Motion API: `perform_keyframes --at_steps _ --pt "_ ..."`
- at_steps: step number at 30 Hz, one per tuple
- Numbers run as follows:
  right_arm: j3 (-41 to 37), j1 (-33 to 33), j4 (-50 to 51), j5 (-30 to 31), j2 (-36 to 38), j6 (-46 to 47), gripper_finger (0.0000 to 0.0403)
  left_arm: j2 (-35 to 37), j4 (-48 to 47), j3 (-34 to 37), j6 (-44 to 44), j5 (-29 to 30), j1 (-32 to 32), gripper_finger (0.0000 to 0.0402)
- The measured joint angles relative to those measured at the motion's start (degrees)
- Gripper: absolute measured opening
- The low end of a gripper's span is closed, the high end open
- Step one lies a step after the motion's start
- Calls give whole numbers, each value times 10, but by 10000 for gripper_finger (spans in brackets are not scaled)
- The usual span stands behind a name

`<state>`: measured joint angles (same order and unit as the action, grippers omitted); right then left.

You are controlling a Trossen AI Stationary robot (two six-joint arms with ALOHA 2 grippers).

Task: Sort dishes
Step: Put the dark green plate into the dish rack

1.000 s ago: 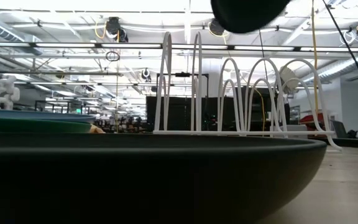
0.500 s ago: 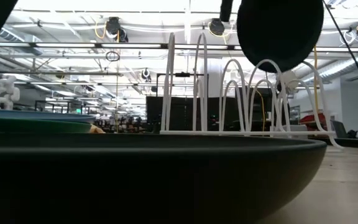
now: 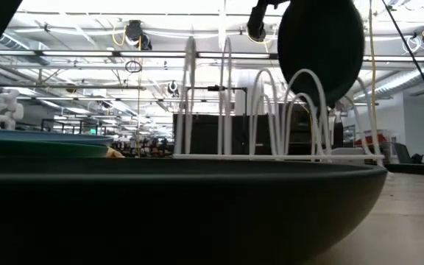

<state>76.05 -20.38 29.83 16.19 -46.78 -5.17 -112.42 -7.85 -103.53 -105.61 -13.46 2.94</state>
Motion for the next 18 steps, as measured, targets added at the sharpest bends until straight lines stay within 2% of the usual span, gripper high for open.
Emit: perform_keyframes --at_steps 13,18 --pt "0 0 0 2 -19 2 199 0 -15 1 3 19 -14 11" --pt "0 0 0 2 -19 2 199 2 13 1 1 34 -17 11"
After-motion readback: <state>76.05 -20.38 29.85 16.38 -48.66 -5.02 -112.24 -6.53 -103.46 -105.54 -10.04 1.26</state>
